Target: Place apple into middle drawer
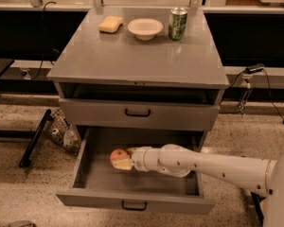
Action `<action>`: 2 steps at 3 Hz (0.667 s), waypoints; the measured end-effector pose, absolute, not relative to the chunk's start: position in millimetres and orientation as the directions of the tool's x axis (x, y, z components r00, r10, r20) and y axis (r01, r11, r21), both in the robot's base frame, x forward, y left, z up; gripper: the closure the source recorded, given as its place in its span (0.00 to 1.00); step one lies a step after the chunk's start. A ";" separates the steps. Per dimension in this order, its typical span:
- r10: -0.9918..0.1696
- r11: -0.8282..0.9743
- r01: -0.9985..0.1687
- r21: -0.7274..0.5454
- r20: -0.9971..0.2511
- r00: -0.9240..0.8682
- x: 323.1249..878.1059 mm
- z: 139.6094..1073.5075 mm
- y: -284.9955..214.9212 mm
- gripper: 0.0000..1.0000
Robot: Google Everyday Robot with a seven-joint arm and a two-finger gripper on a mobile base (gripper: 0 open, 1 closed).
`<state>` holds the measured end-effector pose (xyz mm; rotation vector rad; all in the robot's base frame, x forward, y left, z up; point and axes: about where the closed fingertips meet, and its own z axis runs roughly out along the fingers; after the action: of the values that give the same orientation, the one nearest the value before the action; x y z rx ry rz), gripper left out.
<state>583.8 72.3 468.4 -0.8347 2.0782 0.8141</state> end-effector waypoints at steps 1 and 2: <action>-0.270 0.605 -0.743 0.286 -0.804 -0.529 593.2 460.2 87.1 0.84; -0.258 0.607 -0.736 0.300 -0.802 -0.539 600.8 462.3 98.8 0.61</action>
Offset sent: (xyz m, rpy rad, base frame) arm 0.0275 0.0375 -0.0029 0.0296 0.0302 -0.0490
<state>600.8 98.8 462.3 -0.7807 2.0924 0.8257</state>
